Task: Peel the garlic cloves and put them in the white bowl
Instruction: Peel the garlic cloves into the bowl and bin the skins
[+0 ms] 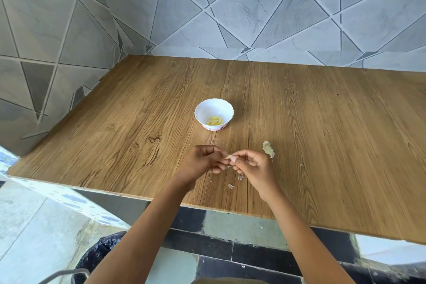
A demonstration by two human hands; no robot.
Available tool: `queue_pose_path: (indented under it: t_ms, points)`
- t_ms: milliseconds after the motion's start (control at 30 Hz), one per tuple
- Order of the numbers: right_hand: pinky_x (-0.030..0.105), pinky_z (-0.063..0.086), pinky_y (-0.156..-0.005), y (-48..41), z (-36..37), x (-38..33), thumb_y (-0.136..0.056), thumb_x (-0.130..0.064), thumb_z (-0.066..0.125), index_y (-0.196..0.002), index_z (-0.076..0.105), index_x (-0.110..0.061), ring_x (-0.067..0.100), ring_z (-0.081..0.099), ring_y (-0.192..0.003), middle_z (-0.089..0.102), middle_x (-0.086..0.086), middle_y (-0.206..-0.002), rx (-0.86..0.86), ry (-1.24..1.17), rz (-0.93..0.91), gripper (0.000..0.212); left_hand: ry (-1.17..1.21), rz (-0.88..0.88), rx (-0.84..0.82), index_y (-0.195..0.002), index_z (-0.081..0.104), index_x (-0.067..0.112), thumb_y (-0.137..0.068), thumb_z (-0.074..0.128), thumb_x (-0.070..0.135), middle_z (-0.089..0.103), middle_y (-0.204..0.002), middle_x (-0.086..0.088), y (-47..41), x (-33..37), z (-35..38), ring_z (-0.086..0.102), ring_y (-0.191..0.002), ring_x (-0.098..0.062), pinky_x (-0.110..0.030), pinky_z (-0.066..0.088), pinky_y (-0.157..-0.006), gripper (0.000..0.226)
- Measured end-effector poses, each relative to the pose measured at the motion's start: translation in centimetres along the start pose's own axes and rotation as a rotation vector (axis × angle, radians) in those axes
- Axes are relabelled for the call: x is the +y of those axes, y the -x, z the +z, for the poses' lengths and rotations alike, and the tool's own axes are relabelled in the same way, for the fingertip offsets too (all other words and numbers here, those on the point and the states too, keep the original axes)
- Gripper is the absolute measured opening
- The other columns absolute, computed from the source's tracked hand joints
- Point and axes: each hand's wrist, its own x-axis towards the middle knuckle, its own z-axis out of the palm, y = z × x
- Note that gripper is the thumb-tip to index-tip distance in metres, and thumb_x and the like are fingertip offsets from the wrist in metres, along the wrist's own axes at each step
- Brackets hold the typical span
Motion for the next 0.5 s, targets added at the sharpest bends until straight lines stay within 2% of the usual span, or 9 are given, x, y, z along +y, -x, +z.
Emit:
queue_pose_path:
  t_ms: [67, 200, 367, 500]
  points:
    - [0.033, 0.05, -0.059, 0.01, 0.05, 0.03, -0.086, -0.006, 0.065, -0.083, 0.07, -0.017, 0.011, 0.063, -0.065, 0.07, 0.013, -0.076, -0.011, -0.014, 0.013, 0.012, 0.074, -0.084, 0.018, -0.082, 0.069, 0.01, -0.092, 0.057, 0.011, 0.071, -0.074, -0.004, -0.06, 0.25, 0.22, 0.063, -0.064, -0.011, -0.019, 0.05, -0.058, 0.015]
    - [0.02, 0.051, -0.059, 0.12, 0.46, -0.02, -0.085, 0.0, 0.064, -0.081, 0.069, -0.017, 0.007, 0.062, -0.062, 0.069, 0.004, -0.073, -0.011, -0.044, -0.027, 0.018, 0.237, -0.244, 0.04, -0.08, 0.065, 0.011, -0.09, 0.056, 0.008, 0.065, -0.067, -0.002, -0.18, 0.51, 0.76, 0.059, -0.057, -0.011, -0.018, 0.045, -0.048, 0.013]
    - [0.022, 0.05, -0.057, 0.12, 0.3, 0.09, -0.085, -0.007, 0.068, -0.083, 0.07, -0.02, 0.008, 0.063, -0.062, 0.071, -0.004, -0.07, -0.008, -0.074, 0.022, 0.013, 0.148, -0.166, 0.072, -0.082, 0.064, 0.009, -0.092, 0.057, 0.01, 0.066, -0.068, -0.001, -0.21, 0.39, 0.95, 0.058, -0.053, -0.007, -0.017, 0.046, -0.05, 0.013]
    - [0.019, 0.05, -0.058, 0.17, -0.05, 0.06, -0.086, -0.003, 0.065, -0.082, 0.07, -0.02, 0.007, 0.063, -0.062, 0.071, -0.004, -0.069, -0.019, -0.073, 0.017, 0.018, 0.038, -0.1, -0.005, -0.079, 0.066, 0.01, -0.092, 0.059, 0.015, 0.068, -0.067, 0.003, -0.05, 0.33, 0.58, 0.059, -0.056, -0.005, -0.016, 0.048, -0.055, 0.016]
